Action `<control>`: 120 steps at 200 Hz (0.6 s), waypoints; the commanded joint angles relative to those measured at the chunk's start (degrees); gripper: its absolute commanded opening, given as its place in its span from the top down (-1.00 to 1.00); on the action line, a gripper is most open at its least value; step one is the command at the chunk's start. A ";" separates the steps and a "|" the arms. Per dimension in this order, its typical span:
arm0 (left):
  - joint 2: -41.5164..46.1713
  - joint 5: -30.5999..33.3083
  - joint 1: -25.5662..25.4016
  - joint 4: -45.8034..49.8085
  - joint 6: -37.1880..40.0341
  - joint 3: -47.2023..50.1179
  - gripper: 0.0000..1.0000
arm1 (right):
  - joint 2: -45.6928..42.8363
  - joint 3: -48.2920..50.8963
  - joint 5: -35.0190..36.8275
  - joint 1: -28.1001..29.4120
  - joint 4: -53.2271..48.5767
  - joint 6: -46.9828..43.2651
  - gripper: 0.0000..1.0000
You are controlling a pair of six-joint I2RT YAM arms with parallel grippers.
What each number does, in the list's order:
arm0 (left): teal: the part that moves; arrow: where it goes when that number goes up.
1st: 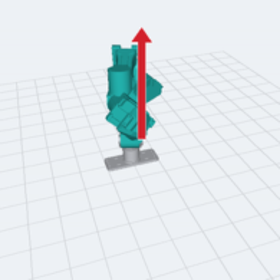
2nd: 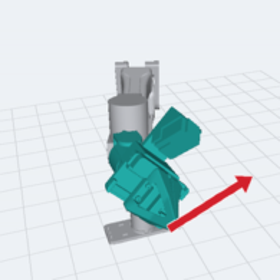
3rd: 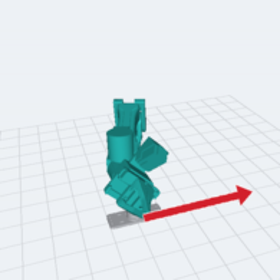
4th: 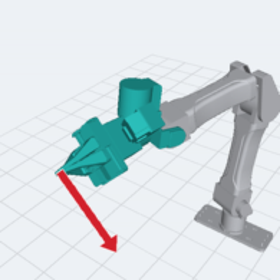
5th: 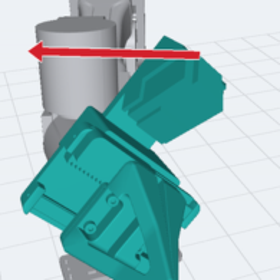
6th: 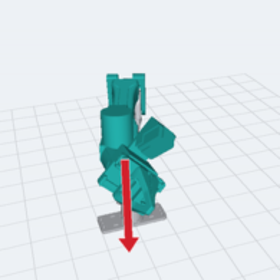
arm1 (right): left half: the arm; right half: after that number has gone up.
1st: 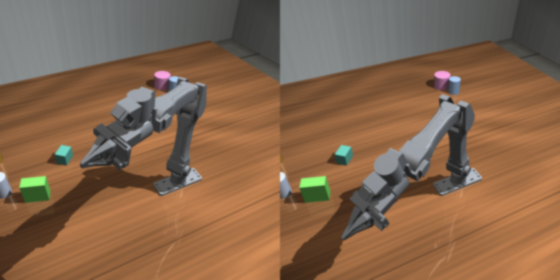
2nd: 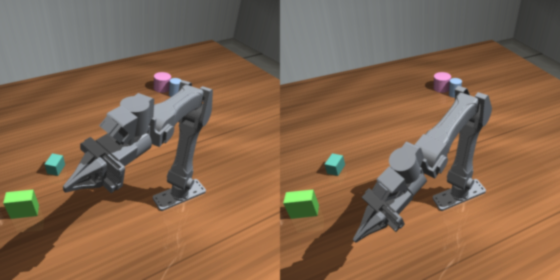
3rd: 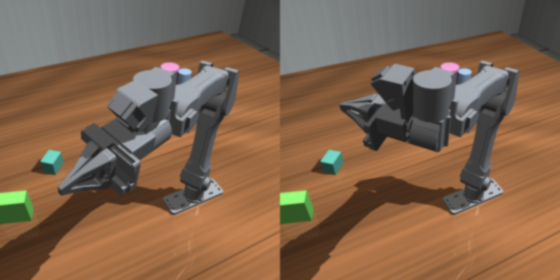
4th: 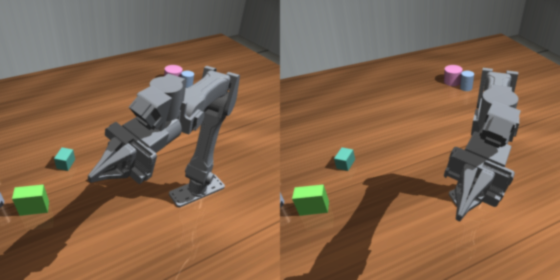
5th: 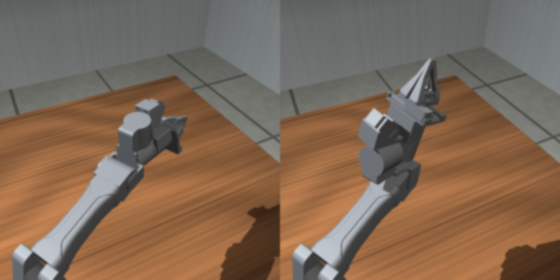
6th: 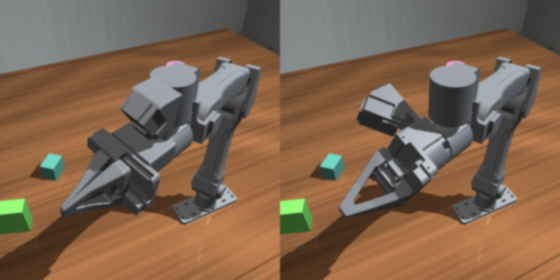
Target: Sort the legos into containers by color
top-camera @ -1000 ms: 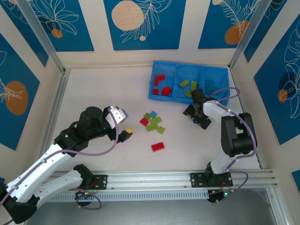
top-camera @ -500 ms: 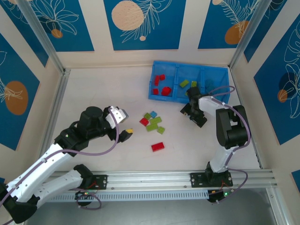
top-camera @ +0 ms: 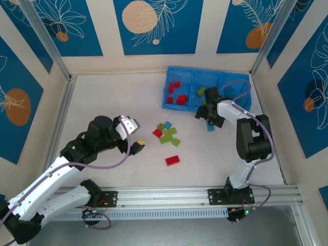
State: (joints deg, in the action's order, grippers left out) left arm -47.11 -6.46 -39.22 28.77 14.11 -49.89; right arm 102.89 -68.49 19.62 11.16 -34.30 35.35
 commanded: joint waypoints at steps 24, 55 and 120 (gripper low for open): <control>0.24 -1.03 0.77 -0.29 0.80 0.28 -1.00 | 3.72 -1.90 -1.82 -0.56 -3.17 -6.12 -0.28; 0.18 -1.18 0.76 -0.47 0.78 0.23 -1.00 | 3.13 0.51 -2.63 0.12 -2.43 -5.80 -0.08; 0.00 -1.28 0.86 -0.51 0.73 0.24 -1.00 | -7.16 5.29 0.62 3.80 -2.81 -3.31 0.39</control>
State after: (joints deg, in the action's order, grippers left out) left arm -47.11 -6.46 -39.11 28.77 14.09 -49.89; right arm 102.94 -65.12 18.68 13.58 -35.66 30.39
